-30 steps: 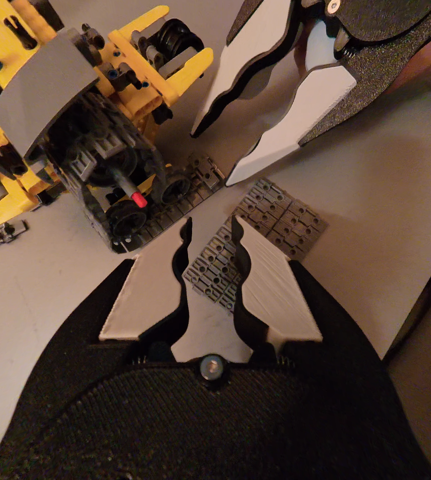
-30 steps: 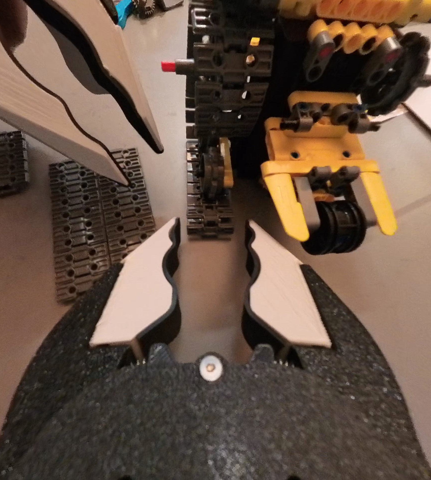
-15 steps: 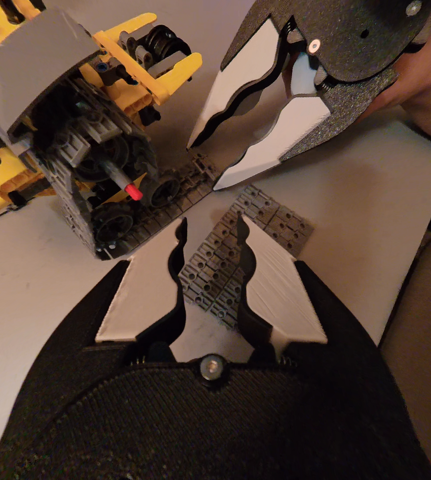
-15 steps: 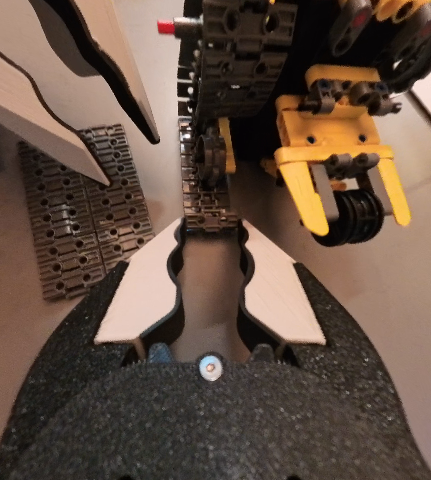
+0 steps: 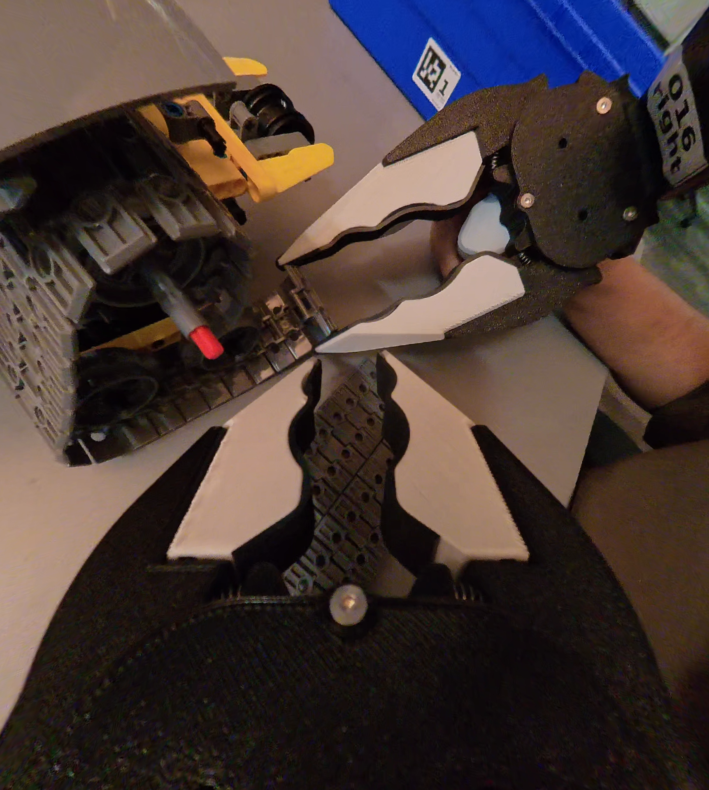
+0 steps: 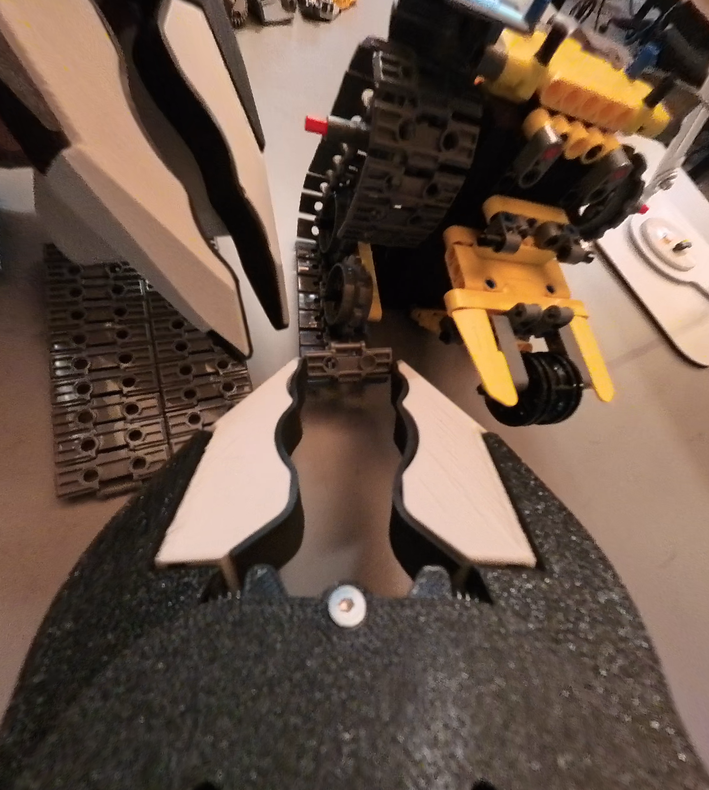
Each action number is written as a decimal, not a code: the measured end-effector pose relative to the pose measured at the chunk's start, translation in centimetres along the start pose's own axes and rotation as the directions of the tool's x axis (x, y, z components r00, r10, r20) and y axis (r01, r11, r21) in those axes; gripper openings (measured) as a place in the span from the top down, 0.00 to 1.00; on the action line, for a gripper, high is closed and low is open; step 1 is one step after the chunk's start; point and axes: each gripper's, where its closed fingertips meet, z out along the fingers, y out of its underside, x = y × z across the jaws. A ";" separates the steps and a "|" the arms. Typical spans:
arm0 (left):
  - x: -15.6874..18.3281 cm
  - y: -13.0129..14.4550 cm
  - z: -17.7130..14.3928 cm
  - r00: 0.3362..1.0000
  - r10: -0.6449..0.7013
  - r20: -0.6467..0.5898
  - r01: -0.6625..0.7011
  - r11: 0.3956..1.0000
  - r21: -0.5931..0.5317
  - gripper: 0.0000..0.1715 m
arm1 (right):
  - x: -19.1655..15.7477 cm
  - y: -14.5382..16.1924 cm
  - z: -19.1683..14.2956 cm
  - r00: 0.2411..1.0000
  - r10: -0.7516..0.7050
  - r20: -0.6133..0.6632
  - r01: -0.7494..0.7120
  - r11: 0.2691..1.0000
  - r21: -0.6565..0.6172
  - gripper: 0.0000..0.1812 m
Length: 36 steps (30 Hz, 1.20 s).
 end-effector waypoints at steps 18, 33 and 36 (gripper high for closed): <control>-3.9 -2.7 -3.2 0.966 0.036 0.258 -0.100 0.966 0.239 0.70 | 0.2 -2.5 0.8 0.992 0.124 -0.003 -0.124 0.988 0.089 0.79; -3.2 -4.1 -1.4 0.992 -0.124 0.014 0.113 0.940 0.323 0.88 | 0.3 -2.7 0.6 0.982 0.188 0.028 -0.190 0.976 0.107 0.79; -3.2 -4.2 -1.3 0.988 -0.153 -0.026 0.154 0.932 0.329 0.92 | 0.3 -2.7 0.6 0.981 0.194 0.033 -0.196 0.975 0.105 0.79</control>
